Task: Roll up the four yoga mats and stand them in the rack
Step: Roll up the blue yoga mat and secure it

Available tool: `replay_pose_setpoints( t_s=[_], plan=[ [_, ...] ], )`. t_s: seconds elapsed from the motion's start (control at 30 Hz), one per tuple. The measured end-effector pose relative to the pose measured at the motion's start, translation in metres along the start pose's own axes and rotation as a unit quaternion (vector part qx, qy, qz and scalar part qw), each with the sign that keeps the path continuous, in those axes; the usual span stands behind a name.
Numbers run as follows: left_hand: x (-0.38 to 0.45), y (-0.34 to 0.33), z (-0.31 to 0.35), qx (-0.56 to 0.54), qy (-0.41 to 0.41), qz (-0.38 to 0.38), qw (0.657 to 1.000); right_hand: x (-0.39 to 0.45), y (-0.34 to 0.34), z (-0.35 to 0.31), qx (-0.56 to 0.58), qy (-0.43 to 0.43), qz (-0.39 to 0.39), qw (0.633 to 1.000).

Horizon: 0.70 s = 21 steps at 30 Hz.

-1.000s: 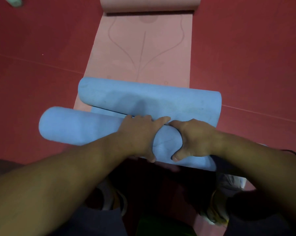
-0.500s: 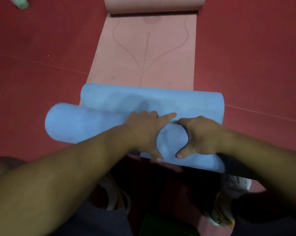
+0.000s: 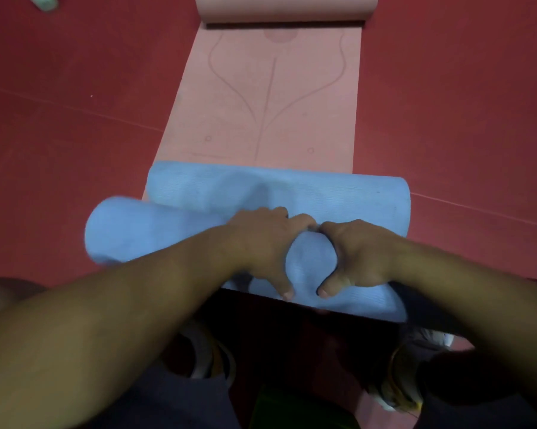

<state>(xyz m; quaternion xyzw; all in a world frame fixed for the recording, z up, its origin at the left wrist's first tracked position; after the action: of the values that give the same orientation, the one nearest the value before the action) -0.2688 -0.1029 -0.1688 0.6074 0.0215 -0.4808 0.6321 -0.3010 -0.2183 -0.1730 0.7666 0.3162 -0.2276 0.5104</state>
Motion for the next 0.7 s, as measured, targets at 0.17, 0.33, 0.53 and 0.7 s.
replay_pose_setpoints(
  t_s=[0.17, 0.33, 0.53, 0.7],
  plan=[
    [0.002, -0.008, 0.0, 0.054, 0.01, 0.027, 0.998, 0.003, -0.007, -0.002, -0.006, 0.019, 0.003, 1.0],
    [0.001, -0.019, -0.015, -0.103, 0.02, -0.053, 0.993, -0.001, -0.015, -0.02, -0.141, 0.04, 0.063, 0.987],
    [0.0, -0.012, -0.003, -0.042, 0.007, -0.011, 0.999, 0.002, -0.002, -0.005, 0.016, 0.026, 0.011, 0.999],
    [0.005, -0.011, -0.002, -0.021, 0.027, 0.055, 0.998, 0.003, -0.001, 0.0, -0.007, 0.029, 0.007, 1.0]
  ],
)
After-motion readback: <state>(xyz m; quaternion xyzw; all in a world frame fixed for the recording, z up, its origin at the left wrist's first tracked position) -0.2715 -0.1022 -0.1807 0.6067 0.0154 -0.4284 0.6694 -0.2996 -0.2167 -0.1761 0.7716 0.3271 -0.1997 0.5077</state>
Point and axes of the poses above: each hand's wrist, its own x-axis towards the middle knuckle, its own y-axis out of the back of the hand, z = x × y, the point moved 9 cm from there along x, towards the middle knuckle, and after that the axes turned 3 degrees about z, right-handed, at the moved point
